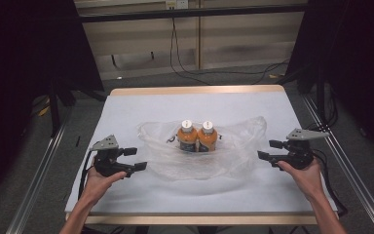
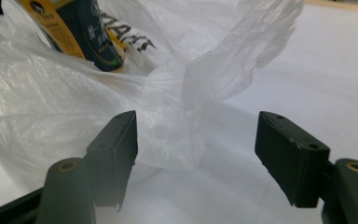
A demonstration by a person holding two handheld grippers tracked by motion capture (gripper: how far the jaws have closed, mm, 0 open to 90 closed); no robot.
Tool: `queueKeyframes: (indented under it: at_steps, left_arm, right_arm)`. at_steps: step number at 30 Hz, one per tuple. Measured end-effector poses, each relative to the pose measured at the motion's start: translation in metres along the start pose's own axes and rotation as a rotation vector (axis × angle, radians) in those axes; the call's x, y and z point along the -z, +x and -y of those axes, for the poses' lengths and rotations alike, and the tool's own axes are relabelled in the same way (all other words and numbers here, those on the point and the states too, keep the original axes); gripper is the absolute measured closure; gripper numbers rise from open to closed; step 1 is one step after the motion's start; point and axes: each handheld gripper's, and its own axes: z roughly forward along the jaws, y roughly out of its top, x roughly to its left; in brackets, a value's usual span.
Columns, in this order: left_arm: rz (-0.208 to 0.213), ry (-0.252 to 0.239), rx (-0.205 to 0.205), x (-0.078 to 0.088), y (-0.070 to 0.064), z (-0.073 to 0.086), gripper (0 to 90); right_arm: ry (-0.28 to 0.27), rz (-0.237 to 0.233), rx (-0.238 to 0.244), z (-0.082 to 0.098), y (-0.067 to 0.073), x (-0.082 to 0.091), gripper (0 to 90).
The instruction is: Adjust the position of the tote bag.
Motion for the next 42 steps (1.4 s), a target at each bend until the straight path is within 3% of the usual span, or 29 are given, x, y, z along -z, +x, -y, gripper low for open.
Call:
queueKeyframes:
  at_steps: [1, 4, 6, 8, 10, 12, 14, 17, 23, 27, 30, 33, 35, 37, 42]
  left_arm:
    - [-0.014, -0.004, -0.012, 0.003, 0.0, -0.001, 25.3]
    - [0.005, -0.031, -0.024, 0.008, 0.0, -0.003, 32.3]
    - [0.029, -0.039, -0.026, 0.006, 0.0, -0.007, 32.6]
    - [0.048, -0.041, -0.037, 0.004, -0.001, -0.012, 39.3]
    - [0.043, -0.008, -0.098, -0.001, -0.008, -0.022, 50.1]
    - [0.058, -0.008, -0.118, -0.005, -0.013, -0.033, 56.3]
    - [0.062, -0.004, -0.147, -0.011, -0.016, -0.043, 61.2]
    - [0.067, 0.01, -0.159, -0.028, -0.014, -0.059, 63.5]
    - [0.043, 0.049, -0.174, -0.059, -0.004, -0.082, 73.7]
    - [0.066, 0.104, -0.154, -0.081, 0.006, -0.085, 81.3]
    - [0.108, 0.167, -0.17, -0.095, 0.003, -0.081, 83.6]
    - [0.138, 0.24, -0.212, -0.106, -0.002, -0.075, 85.7]
    - [0.131, 0.257, -0.22, -0.11, -0.004, -0.07, 85.8]
    - [0.136, 0.266, -0.195, -0.115, -0.004, -0.065, 85.8]
    - [0.136, 0.341, -0.224, -0.123, -0.006, -0.055, 85.6]
  right_arm:
    - [-0.016, 0.003, -0.002, -0.001, 0.0, 0.004, 30.0]
    - [-0.058, 0.014, -0.006, -0.006, 0.001, 0.014, 32.4]
    - [-0.072, -0.003, 0.007, -0.01, 0.003, 0.016, 37.3]
    - [-0.064, -0.024, 0.03, -0.016, 0.008, 0.013, 46.3]
    - [-0.054, -0.049, 0.058, -0.024, 0.013, 0.007, 53.0]
    - [-0.05, -0.078, 0.082, -0.03, 0.017, 0.003, 60.3]
    - [-0.05, -0.109, 0.1, -0.038, 0.021, -0.003, 65.4]
    - [-0.04, -0.14, 0.13, -0.05, 0.027, -0.012, 72.5]
    - [0.009, -0.158, 0.171, -0.066, 0.03, -0.036, 86.3]
    - [0.056, -0.171, 0.186, -0.07, 0.028, -0.053, 90.0]
    - [0.096, -0.183, 0.195, -0.072, 0.029, -0.064, 90.0]
    - [0.13, -0.201, 0.191, -0.067, 0.031, -0.073, 90.0]
    - [0.147, -0.208, 0.194, -0.062, 0.033, -0.079, 90.0]
    - [0.168, -0.215, 0.202, -0.058, 0.036, -0.086, 90.0]
    - [0.251, -0.207, 0.227, -0.049, 0.039, -0.101, 90.0]
